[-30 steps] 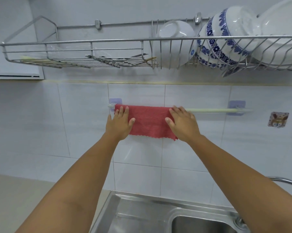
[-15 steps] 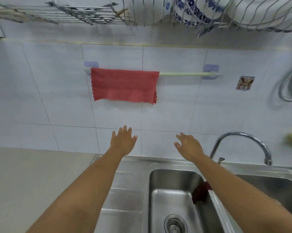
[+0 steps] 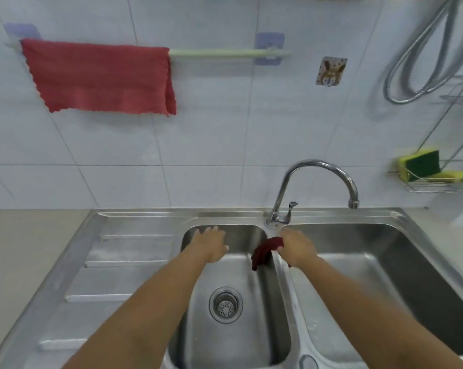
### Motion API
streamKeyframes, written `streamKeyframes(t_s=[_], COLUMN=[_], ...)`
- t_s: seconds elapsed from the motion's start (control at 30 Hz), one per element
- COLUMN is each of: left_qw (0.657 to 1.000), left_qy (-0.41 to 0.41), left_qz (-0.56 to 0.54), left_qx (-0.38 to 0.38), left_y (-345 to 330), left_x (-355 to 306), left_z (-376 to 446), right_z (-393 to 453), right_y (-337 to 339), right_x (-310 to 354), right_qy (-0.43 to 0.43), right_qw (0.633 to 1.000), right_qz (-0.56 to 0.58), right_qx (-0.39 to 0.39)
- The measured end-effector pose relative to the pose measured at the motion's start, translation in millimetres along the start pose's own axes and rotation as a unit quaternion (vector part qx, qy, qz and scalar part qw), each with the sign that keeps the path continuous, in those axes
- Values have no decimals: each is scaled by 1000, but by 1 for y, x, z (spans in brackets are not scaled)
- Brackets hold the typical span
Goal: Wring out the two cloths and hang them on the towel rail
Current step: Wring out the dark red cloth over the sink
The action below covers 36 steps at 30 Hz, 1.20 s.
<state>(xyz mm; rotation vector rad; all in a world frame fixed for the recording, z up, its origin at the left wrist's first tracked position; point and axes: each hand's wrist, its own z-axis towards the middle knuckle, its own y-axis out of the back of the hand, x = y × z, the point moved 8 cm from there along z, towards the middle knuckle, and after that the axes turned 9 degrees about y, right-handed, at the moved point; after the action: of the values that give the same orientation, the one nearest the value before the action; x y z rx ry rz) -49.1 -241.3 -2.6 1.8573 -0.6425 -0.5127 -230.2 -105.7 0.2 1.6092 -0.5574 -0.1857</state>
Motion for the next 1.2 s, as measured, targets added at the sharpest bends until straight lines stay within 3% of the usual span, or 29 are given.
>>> streamKeyframes(t_s=[0.37,0.5,0.6,0.83,1.07,1.13,1.2], left_qw=[997,998,989,975,969,963,950], left_qy=[7,-2,5,21,15,2,5], left_qz=[-60,-61,-145,-220,-245,-267,-305], left_qx=[46,31,33,35,34,49,65], left_y=[-58,-66,-69,-86,-80,-65,-45], left_x=[-95,-123,-136,-144,-136,-129,-118], left_z=[20,32,40,39,21,16,10], right_z=[17,27,32,13,-8,-12,-18], right_y=[-50,-57,-57,-70,-61,-54,-58], right_x=[-48,-53,-60,-69,-60,-56,-50], right_qy=[24,26,19,-44,-16,20,74], right_qw=[996,994,991,951,896,891,915], right_qz=[48,93,130,305,432,436,364], right_qx=[71,59,41,39,101,126,158])
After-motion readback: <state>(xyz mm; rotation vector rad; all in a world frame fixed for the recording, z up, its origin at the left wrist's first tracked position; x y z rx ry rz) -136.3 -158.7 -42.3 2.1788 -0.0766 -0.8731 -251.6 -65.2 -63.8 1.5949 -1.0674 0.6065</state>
